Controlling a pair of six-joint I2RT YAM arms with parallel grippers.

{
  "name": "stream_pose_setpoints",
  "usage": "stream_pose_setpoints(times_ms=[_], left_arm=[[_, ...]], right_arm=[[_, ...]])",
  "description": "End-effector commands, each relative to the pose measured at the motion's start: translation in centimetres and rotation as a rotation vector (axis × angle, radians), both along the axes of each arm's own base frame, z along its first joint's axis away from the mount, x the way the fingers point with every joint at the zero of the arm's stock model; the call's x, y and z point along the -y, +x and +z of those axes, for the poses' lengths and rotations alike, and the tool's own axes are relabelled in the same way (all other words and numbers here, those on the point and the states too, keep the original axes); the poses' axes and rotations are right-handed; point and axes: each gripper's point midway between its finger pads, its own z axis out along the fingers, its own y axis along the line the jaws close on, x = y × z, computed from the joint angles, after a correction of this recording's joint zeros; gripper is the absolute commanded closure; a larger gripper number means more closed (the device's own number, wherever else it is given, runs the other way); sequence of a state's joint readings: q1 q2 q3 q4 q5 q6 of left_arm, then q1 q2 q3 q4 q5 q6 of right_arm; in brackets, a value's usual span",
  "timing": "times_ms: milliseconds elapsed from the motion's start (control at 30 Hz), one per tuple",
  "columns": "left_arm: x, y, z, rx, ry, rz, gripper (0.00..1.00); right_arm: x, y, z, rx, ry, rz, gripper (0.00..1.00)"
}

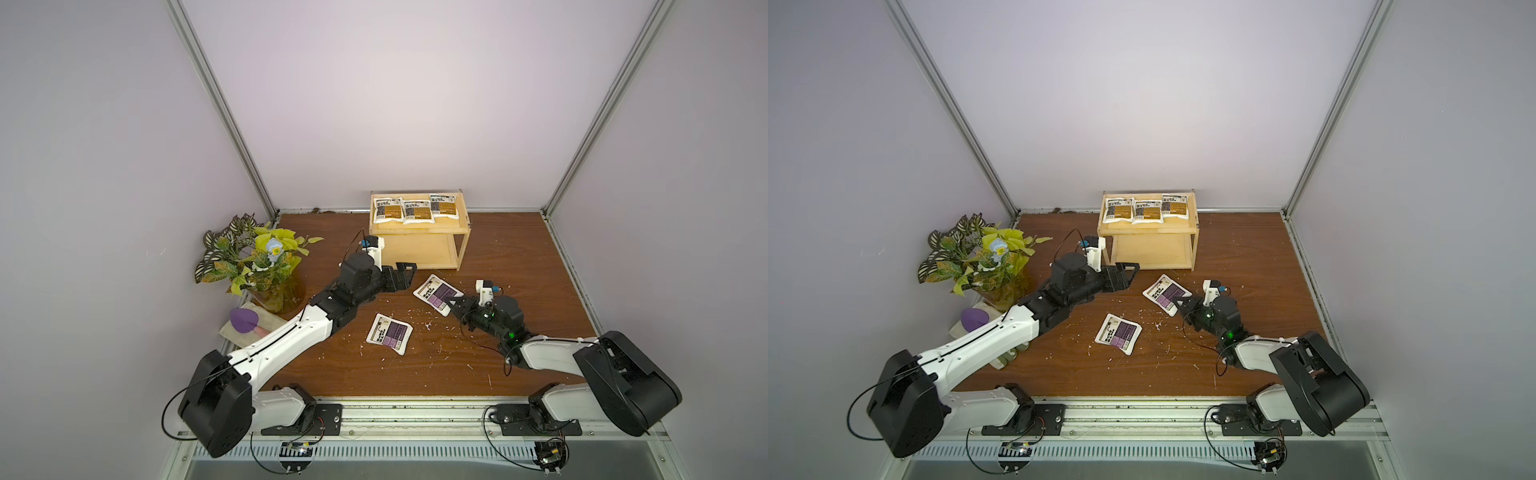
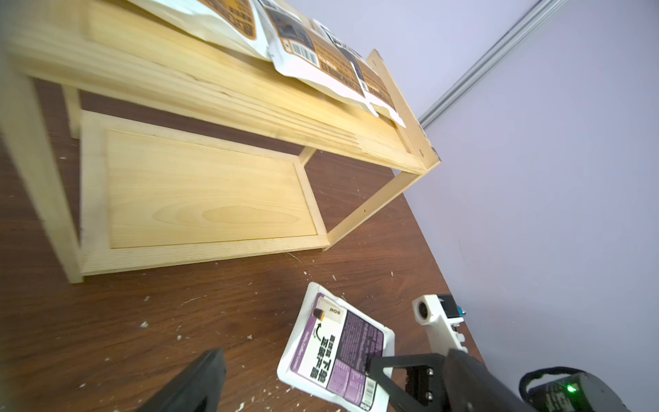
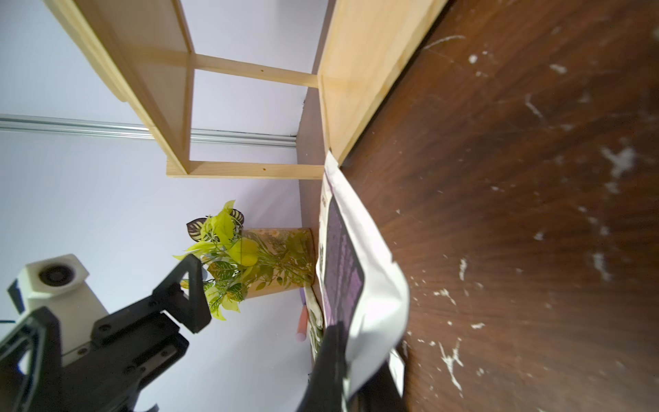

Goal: Place the bagged coffee beans on the shelf by color
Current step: Pick up the bagged coffee beans at the center of the board, then place the bagged coffee beans on the shelf.

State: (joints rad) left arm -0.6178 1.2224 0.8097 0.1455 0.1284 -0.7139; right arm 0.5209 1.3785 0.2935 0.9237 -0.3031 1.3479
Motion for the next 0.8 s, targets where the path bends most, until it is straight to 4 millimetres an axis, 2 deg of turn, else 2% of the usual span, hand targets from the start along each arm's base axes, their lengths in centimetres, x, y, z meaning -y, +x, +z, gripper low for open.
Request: stream_pose_setpoints(times_ms=[0,200,300,500,767], left_arm=[[-3.3,-0.1,-1.4,-0.037,0.036,0.138,0.0],[-7.2,-0.3,-2.1,-0.075,0.001,0.259,0.01],[-9.2,0.0,-2.4,-0.095,-0.03,0.313,0.0],[-12.1,0.8,-2.5,-0.11,-0.069,0.381,0.0],[-13.8,2.6,-3.7,-0.133,-0.101,0.393,0.0]], right_arm=[[-0.7,1.7,2.2,0.052,0.014,-0.088,0.95],[-4.0,3.8,4.5,0.124,0.07,-0.162,0.95],[-5.7,4.8,5.0,0.146,0.104,-0.216,0.95],[-9.0,8.0,4.2,0.117,0.114,-0.304,0.95],[-11.8,12.5,2.9,0.05,0.142,-0.406,0.94]])
